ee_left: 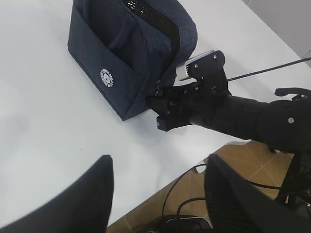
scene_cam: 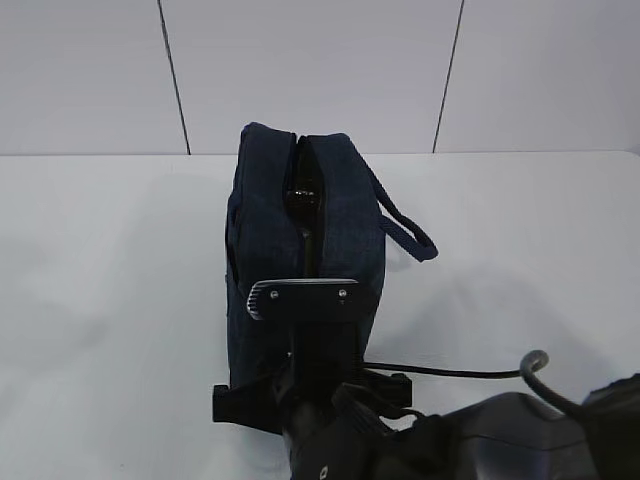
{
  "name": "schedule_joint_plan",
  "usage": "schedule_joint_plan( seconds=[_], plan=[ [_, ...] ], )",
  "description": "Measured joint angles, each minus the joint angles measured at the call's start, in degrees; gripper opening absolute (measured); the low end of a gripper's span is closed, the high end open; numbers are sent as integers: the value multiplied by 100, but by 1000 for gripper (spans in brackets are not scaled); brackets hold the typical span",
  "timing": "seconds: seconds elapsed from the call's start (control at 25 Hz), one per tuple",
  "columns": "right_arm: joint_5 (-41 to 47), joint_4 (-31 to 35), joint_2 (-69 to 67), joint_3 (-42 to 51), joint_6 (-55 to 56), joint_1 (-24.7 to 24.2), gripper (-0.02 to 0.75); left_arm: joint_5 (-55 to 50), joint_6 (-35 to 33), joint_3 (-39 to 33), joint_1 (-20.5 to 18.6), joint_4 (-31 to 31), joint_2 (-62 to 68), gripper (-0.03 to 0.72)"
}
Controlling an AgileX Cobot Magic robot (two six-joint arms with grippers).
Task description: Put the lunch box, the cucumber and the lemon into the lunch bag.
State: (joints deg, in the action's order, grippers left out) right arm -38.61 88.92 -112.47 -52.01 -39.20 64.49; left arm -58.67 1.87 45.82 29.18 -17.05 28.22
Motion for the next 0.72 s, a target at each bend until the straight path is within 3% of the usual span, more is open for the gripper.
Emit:
schedule_joint_plan(
  seconds=[0.4, 0.72],
  plan=[
    [-11, -13, -48, 0, -95, 0, 8, -10, -2, 0, 0, 0, 0, 432],
    [222, -27, -48, 0, -917, 0, 8, -10, -2, 0, 0, 0, 0, 432]
  ],
)
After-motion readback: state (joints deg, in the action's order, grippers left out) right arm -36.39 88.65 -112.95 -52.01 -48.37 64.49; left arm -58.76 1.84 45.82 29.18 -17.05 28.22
